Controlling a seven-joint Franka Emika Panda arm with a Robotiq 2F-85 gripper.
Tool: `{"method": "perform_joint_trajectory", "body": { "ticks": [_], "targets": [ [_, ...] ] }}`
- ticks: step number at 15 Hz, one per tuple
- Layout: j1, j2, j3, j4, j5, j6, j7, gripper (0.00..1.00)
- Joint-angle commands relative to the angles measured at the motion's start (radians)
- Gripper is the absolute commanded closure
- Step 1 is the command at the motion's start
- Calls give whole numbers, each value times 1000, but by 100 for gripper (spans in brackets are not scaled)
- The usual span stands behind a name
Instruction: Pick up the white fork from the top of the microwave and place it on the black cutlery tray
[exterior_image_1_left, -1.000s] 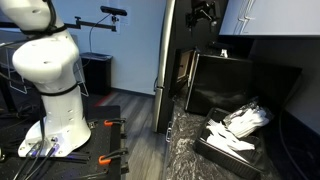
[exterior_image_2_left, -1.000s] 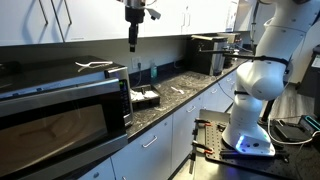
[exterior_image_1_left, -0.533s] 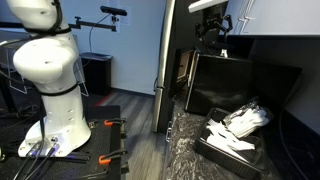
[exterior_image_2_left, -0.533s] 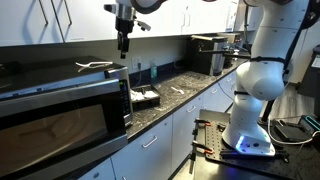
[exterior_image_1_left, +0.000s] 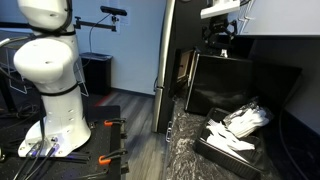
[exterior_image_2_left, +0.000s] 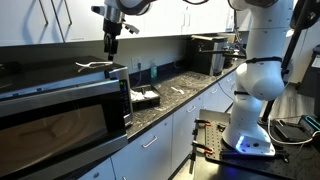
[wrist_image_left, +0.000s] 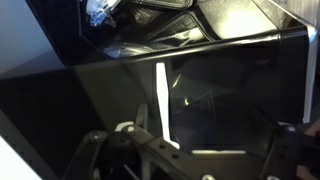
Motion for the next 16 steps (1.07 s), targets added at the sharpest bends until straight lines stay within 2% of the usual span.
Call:
{"method": "perform_joint_trajectory", "body": {
  "ticks": [1, 16],
  "targets": [
    [-10, 44, 3, 73, 71, 12, -51, 0],
    [-53, 134, 12, 128, 259, -4, -113, 0]
  ]
}}
